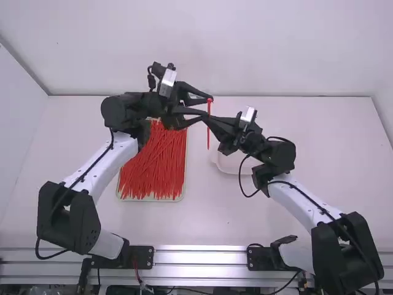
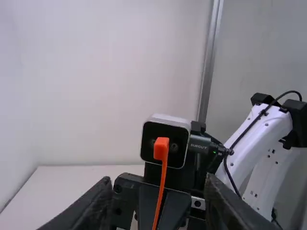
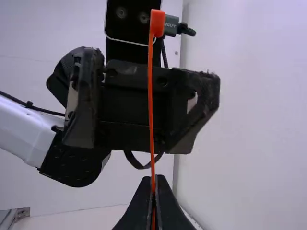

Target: Fasten the cable tie

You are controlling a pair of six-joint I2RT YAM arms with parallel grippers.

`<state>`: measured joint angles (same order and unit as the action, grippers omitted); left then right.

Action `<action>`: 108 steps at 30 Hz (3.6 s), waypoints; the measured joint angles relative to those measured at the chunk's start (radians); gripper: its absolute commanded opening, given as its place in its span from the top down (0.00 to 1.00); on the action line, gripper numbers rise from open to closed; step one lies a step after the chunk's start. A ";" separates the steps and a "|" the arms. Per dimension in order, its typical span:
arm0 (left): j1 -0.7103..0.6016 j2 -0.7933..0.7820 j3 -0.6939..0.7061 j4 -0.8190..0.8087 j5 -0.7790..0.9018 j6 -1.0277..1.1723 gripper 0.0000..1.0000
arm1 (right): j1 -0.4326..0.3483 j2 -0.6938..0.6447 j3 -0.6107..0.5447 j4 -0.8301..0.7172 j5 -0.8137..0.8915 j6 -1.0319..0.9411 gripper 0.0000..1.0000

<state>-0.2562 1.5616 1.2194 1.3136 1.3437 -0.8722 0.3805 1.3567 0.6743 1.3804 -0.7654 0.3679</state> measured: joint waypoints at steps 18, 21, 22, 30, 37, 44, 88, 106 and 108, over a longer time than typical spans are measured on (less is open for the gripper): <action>-0.003 0.000 0.000 0.020 -0.040 -0.027 0.71 | 0.000 0.000 0.000 -0.005 0.003 0.002 1.00; -0.003 0.000 0.000 0.020 -0.040 -0.030 0.76 | 0.000 0.000 0.000 -0.005 0.003 0.011 1.00; -0.004 0.000 0.000 0.020 -0.039 -0.029 0.77 | 0.000 0.000 0.000 -0.005 0.003 0.013 1.00; -0.010 0.000 0.000 0.020 -0.040 -0.029 0.85 | 0.004 0.000 0.000 -0.005 0.013 0.034 1.00; -0.022 0.000 0.000 0.021 -0.039 -0.029 0.87 | 0.016 0.000 0.000 -0.007 0.018 0.042 1.00; -0.021 0.000 0.000 0.020 -0.039 -0.030 0.88 | 0.014 0.000 0.000 -0.008 0.014 0.048 1.00; 0.014 0.000 0.000 -0.126 -0.032 0.013 0.98 | -0.070 0.000 0.000 -0.045 -0.024 0.192 0.44; 0.153 0.000 0.149 -0.829 -0.060 0.212 0.98 | -0.063 0.000 0.000 -0.275 -0.041 -0.035 0.01; 0.153 0.000 0.171 -0.901 -0.073 0.247 0.98 | -0.041 0.000 0.000 -0.303 -0.042 -0.132 0.01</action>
<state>-0.1028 1.5616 1.3907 0.4122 1.2705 -0.6250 0.3393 1.3567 0.6743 1.0771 -0.8074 0.2363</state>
